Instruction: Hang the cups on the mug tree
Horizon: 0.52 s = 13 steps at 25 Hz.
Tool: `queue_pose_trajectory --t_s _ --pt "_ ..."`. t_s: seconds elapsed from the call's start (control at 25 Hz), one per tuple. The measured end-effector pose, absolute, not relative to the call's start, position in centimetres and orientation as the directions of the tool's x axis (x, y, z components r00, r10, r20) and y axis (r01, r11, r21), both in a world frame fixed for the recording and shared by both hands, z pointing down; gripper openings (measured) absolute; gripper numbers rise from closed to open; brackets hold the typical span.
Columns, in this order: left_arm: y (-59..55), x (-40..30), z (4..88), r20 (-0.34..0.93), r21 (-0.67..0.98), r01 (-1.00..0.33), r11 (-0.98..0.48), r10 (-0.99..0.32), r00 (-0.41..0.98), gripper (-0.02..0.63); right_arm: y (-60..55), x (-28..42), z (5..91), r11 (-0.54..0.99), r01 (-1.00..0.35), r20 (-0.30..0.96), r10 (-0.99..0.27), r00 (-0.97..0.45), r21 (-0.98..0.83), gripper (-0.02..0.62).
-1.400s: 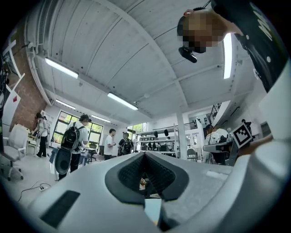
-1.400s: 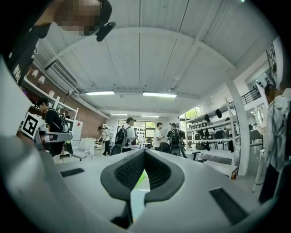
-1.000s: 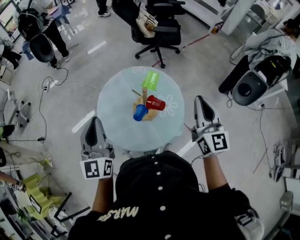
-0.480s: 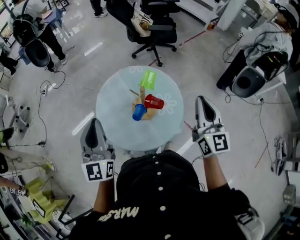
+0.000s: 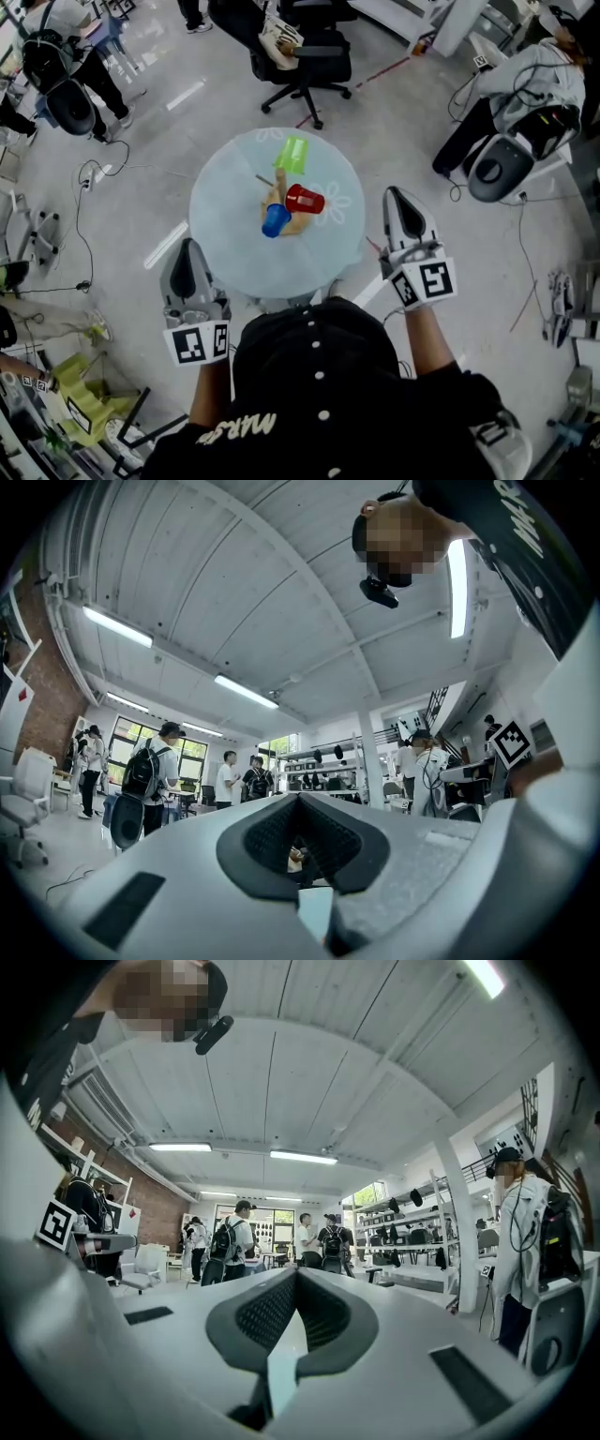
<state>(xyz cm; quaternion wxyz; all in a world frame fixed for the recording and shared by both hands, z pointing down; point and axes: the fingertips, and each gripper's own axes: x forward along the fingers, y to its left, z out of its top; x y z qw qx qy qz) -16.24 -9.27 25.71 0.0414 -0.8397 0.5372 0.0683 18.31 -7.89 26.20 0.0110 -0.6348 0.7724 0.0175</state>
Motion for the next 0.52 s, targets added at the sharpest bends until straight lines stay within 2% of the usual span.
queue_pose_trajectory --t_s 0.52 --pt "-8.63 -16.15 25.65 -0.151 -0.002 -0.906 -0.422 -0.896 0.418 -0.005 -7.63 17.90 26.35 0.206 -0.978 -0.030 -0.978 -0.207 0.017 0.000"
